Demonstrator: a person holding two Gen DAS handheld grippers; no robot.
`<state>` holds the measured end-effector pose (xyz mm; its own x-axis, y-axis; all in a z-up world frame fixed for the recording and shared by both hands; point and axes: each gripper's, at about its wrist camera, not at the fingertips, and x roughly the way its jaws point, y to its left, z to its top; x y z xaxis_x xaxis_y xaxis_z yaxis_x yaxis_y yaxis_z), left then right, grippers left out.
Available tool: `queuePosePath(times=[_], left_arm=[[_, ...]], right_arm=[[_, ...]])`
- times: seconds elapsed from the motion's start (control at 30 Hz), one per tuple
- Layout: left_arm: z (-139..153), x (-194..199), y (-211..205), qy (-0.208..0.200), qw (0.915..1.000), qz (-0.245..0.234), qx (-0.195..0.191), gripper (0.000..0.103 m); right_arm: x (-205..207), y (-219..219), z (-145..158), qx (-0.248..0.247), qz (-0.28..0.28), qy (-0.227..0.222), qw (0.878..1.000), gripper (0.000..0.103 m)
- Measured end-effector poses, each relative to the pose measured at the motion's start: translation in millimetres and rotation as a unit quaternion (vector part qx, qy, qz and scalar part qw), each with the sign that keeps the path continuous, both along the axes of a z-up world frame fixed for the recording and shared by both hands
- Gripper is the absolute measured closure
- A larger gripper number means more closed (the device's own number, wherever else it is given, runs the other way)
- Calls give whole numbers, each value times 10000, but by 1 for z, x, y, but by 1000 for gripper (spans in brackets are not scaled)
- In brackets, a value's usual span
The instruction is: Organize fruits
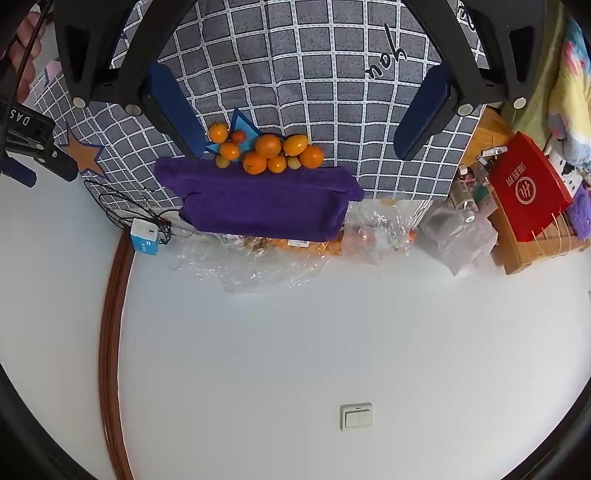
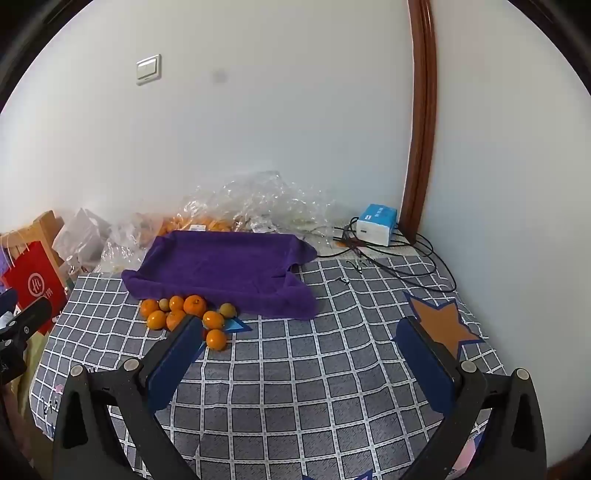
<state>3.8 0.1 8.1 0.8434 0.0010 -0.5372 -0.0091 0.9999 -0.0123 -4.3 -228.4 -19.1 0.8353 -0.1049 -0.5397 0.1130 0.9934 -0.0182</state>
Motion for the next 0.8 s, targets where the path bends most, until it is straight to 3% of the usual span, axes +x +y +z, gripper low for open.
queuePosePath(times=[0.8], left_arm=[[-8, 0, 2, -52, 9999, 96, -63, 0]], right_arm=[[1, 5, -3, 26, 86, 0, 10000, 0]])
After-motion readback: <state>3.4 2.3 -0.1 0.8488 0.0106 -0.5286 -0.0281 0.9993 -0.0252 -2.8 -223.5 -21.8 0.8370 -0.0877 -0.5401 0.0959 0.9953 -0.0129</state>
